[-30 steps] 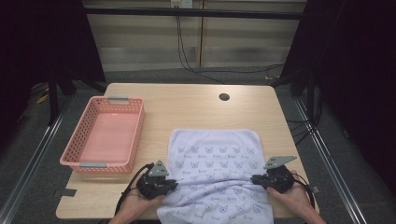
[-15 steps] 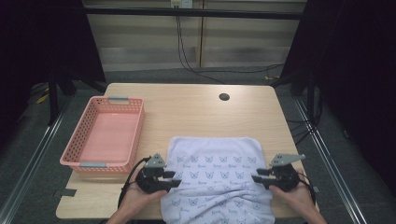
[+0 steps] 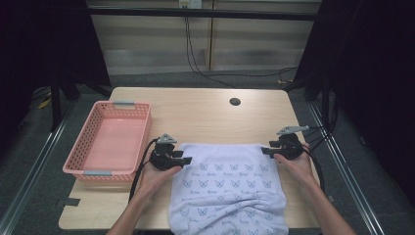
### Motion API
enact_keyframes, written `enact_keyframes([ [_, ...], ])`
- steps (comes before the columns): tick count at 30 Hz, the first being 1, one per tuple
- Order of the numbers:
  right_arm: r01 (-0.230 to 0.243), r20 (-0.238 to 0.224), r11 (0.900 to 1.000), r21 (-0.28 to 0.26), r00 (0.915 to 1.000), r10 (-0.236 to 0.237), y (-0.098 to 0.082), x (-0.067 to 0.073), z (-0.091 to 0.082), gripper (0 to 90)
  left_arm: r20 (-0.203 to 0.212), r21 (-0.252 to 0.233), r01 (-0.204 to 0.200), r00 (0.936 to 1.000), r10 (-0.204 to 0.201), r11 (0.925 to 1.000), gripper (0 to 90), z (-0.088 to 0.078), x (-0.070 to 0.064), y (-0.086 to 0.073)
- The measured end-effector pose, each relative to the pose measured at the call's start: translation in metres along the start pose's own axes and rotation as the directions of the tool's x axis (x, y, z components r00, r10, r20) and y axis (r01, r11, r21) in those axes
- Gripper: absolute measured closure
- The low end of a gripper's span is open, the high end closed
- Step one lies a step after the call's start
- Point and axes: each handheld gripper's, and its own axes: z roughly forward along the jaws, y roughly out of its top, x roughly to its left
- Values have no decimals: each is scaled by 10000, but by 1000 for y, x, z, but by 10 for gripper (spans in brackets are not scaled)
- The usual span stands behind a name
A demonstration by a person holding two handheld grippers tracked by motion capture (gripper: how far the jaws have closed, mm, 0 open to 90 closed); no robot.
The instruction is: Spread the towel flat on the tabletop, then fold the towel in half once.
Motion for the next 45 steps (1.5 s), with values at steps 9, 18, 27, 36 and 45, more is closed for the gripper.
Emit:
enact_keyframes([
  [9,-220,-162,9995,222,9996,224,-6,0,13,721,-435,-3,42,9990,-42,10000,488,5,7,-4],
  [18,-394,-330,9992,-67,9987,392,-4,1,9,805,-687,-24,291,9972,-292,9996,452,11,21,-1],
  [27,-404,-507,9988,-283,9980,390,-6,-1,5,809,-840,-55,300,9960,-304,9995,480,17,25,-2],
  [36,-511,-705,9981,-332,9963,487,-6,0,5,819,-164,-18,-128,9998,127,9999,789,32,18,4],
  [45,-848,-1106,9926,-864,9910,751,-4,-3,-5,833,328,-521,304,9991,-287,9982,869,14,22,9],
])
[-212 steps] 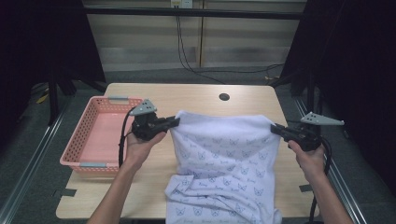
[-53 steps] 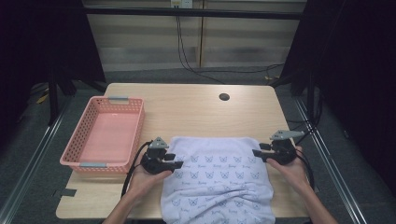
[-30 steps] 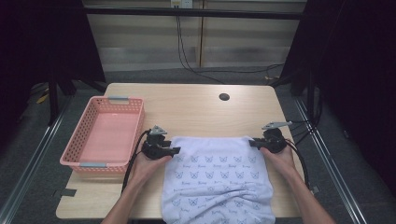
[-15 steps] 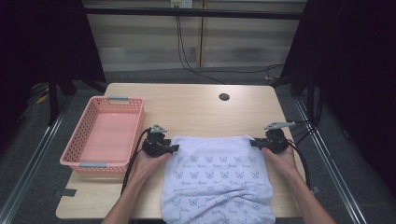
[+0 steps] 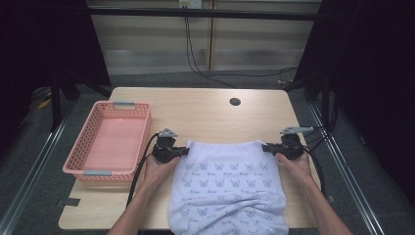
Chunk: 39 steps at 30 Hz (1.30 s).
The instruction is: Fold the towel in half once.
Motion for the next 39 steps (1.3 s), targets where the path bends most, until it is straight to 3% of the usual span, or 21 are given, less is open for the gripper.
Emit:
enact_keyframes([
  [10,-81,-624,9890,-1479,9981,-12,29,3,-30,844,45,-1208,-33,10000,39,9927,869,-37,-5,25],
  [17,90,-459,9780,-2085,9988,-190,58,2,-42,845,-131,-1866,-89,9999,66,9824,869,-56,-4,48],
  [18,159,-372,9714,-2370,9990,-255,68,1,-46,847,-228,-1926,-160,9997,119,9812,869,-60,-2,54],
  [23,229,-272,9625,-2705,9991,-314,90,0,-53,848,-530,-2309,-366,9983,250,9723,869,-79,6,81],
  [28,311,-167,9558,-2923,9992,-376,109,0,-54,850,-620,-2580,-390,9978,238,9654,869,-85,11,100],
  [33,398,-25,9551,-2936,9991,-424,125,-5,-56,851,-752,-2642,-608,9963,423,9625,869,-87,15,117],
  [34,421,41,9545,-2952,9991,-428,135,-7,-59,851,-853,-2752,-660,9954,440,9591,869,-89,15,129],
  [35,555,146,9572,-2839,9985,-536,140,-8,-60,850,-853,-2752,-660,9954,440,9591,869,-89,15,129],
  [36,634,231,9561,-2861,9980,-592,145,-8,-63,850,-933,-2891,-852,9938,605,9535,869,-94,11,138],
  [38,415,-51,9417,-3338,9989,-459,152,-10,-71,852,-807,-3054,-871,9946,653,9482,869,-98,7,140],
  [39,357,-154,9392,-3414,9989,-436,152,-10,-74,852,-772,-3037,-927,9944,725,9482,869,-99,5,138],
])
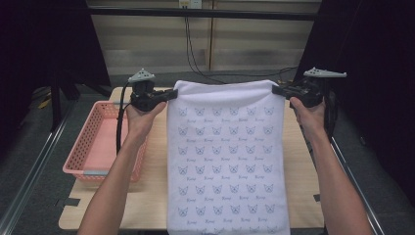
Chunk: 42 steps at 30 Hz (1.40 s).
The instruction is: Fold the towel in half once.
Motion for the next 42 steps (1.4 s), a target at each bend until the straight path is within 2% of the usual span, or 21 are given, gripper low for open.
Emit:
enact_keyframes([
  [3,19,-85,9996,299,10000,-16,-8,3,-5,853,229,169,-73,9997,69,9998,868,-3,-8,-12],
  [5,54,-220,9983,586,9997,-42,-20,8,-10,853,528,145,177,9984,-185,9997,867,-7,-15,-26],
  [6,8,-278,9979,655,9996,11,-26,11,-14,853,528,145,177,9984,-185,9997,867,-7,-15,-26],
  [7,-47,-463,9982,606,9989,75,-33,14,-19,854,536,504,80,9985,-107,9987,868,-10,-22,-37],
  [9,-103,-616,9977,667,9980,144,-42,20,-26,854,679,582,22,9977,-61,9983,868,-17,-30,-47],
  [12,74,-792,9961,882,9969,-4,-56,35,-41,854,769,760,-342,9966,283,9965,867,-29,-41,-61],
  [14,244,-927,9938,1081,9956,-144,-66,45,-50,854,737,1156,-813,9946,730,9900,866,-37,-48,-70],
  [17,544,-1102,9881,1439,9932,-387,-83,59,-63,854,965,1204,-654,9939,539,9906,866,-51,-55,-87],
  [20,554,-1304,9833,1734,9909,-329,-100,71,-76,855,1096,1400,-344,9938,191,9895,866,-59,-64,-109],
  [21,615,-1405,9770,2040,9895,-329,-108,75,-79,854,1096,1400,-344,9938,191,9895,866,-59,-64,-109],
  [23,696,-1464,9684,2396,9886,-348,-120,81,-84,854,1217,1549,-32,9924,-158,9879,866,-65,-72,-128],
  [26,321,-1584,9628,2682,9873,112,-145,87,-90,855,1318,1863,209,9902,-461,9823,865,-70,-80,-150],
  [27,253,-1615,9568,2896,9866,228,-154,88,-91,855,1357,1916,235,9895,-502,9812,865,-71,-83,-157],
  [30,306,-1604,9389,3429,9867,264,-172,93,-95,855,1564,2341,244,9857,-624,9719,865,-76,-93,-172],
  [32,202,-1589,9387,3441,9866,370,-176,94,-98,854,1649,2459,244,9840,-667,9690,865,-78,-96,-176],
  [36,252,-1694,9177,3965,9845,461,-198,100,-106,852,1921,3374,416,9749,-1121,9404,863,-78,-103,-200],
  [38,318,-1659,9136,4054,9854,393,-200,100,-106,852,1892,3467,373,9759,-1089,9372,863,-76,-103,-203],
  [39,310,-1679,9049,4244,9848,450,-203,100,-102,852,1864,3643,296,9769,-1041,9308,863,-73,-104,-207],
  [40,343,-1668,8981,4384,9850,438,-205,100,-98,853,1864,3643,296,9769,-1041,9308,865,-73,-104,-207],
  [41,421,-1665,8867,4605,9852,397,-207,100,-94,853,1700,3945,169,9812,-910,9188,865,-67,-103,-209],
  [42,459,-1621,8800,4727,9861,357,-209,100,-91,853,1672,4095,156,9816,-919,9122,865,-64,-101,-210],
])
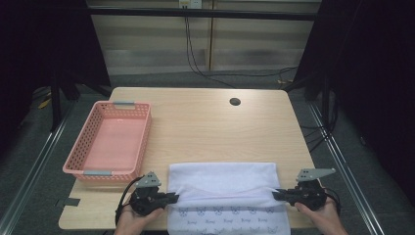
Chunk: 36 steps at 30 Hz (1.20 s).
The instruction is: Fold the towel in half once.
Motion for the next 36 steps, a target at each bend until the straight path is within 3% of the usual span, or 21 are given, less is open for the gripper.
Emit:
enact_keyframes([
  [7,-1,380,9948,1018,9993,-37,-3,-3,18,852,-163,637,-82,9998,93,9979,865,12,2,1],
  [9,12,402,9944,1059,9992,-55,-3,-4,20,852,-134,711,-107,9998,117,9974,865,13,3,2],
  [11,1,347,9953,966,9994,-35,-2,-6,21,852,-233,778,-431,9987,450,9960,866,15,2,3],
  [14,-132,445,9957,919,9990,91,-1,-6,23,854,-122,752,-122,9998,131,9971,869,18,8,6],
  [16,-126,512,9958,908,9987,80,2,-9,25,856,-191,796,-106,9997,122,9968,871,20,13,11],
  [18,-93,543,9961,883,9985,45,5,-11,27,856,-473,707,-428,9978,462,9966,871,24,16,16],
  [23,46,756,9973,728,9971,-101,9,-16,30,857,-598,679,-246,9978,287,9974,872,34,30,31],
  [31,-208,909,9988,442,9957,167,23,-38,39,859,-945,530,-118,9954,168,9985,873,50,52,55],
  [32,-237,867,9988,428,9960,199,25,-41,40,859,-1202,450,-152,9925,205,9989,874,51,55,57],
  [34,-279,789,9992,290,9966,255,27,-49,42,860,-1013,407,77,9948,-36,9991,874,54,63,62],
  [36,-362,804,9990,257,9962,341,31,-55,44,861,-1209,342,146,9926,-104,9993,875,58,68,67],
])
